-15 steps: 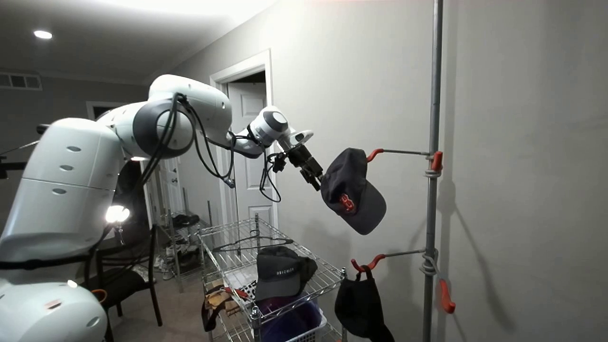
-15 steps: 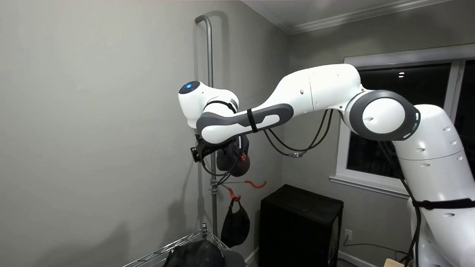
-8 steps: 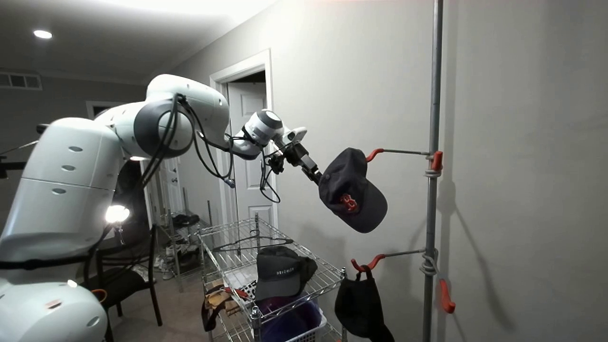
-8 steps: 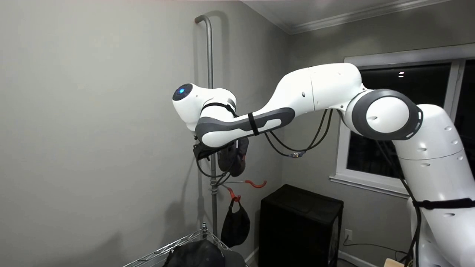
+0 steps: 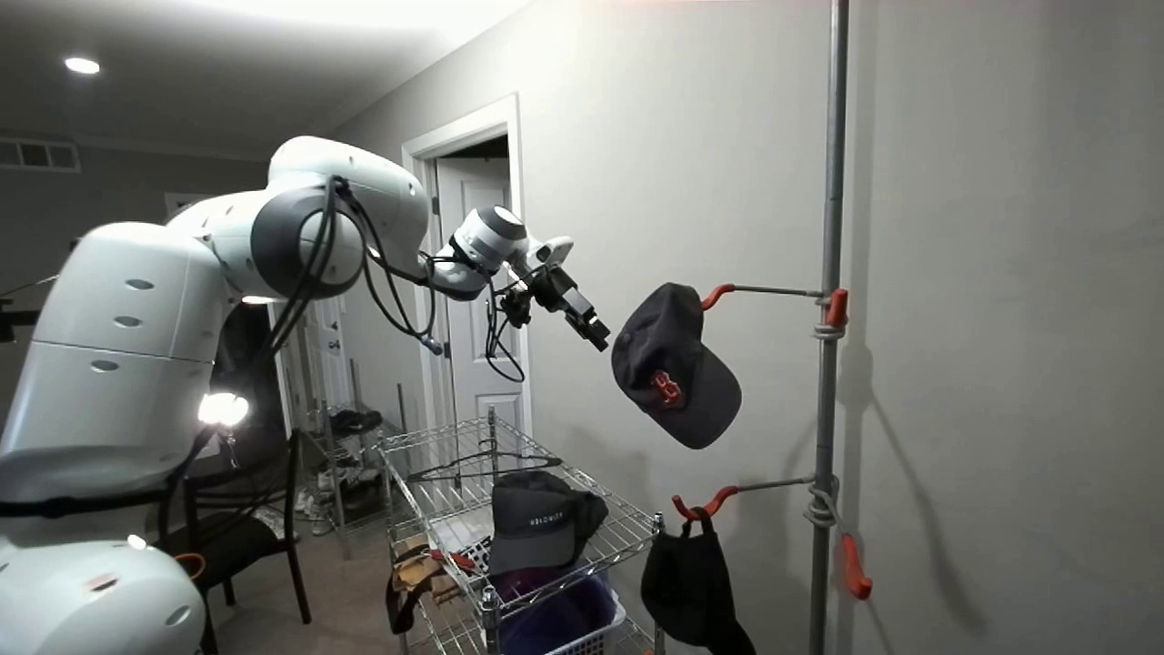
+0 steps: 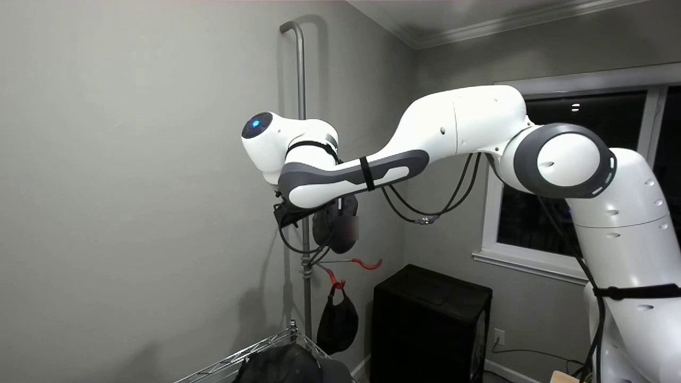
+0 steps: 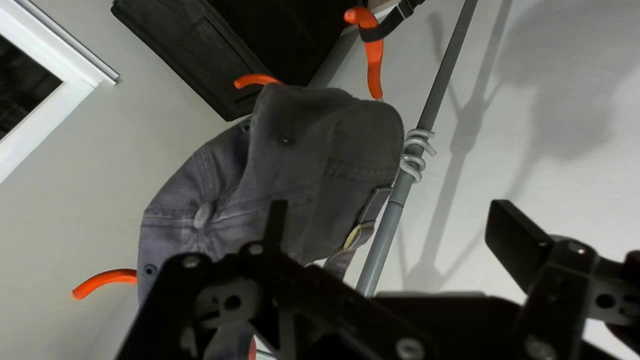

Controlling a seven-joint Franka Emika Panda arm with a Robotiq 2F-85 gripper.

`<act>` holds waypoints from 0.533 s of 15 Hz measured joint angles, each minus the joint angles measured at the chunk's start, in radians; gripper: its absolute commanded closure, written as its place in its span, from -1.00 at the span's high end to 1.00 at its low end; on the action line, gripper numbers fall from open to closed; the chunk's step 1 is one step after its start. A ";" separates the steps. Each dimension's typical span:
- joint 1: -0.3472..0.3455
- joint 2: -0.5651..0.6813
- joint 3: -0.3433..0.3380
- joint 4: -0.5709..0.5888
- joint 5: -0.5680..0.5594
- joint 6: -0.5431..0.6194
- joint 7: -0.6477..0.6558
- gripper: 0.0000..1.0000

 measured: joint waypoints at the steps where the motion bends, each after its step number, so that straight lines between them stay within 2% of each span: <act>1: -0.004 -0.007 0.000 -0.006 -0.009 -0.004 0.005 1.00; 8: -0.066 -0.045 -0.004 -0.031 -0.020 -0.091 0.091 1.00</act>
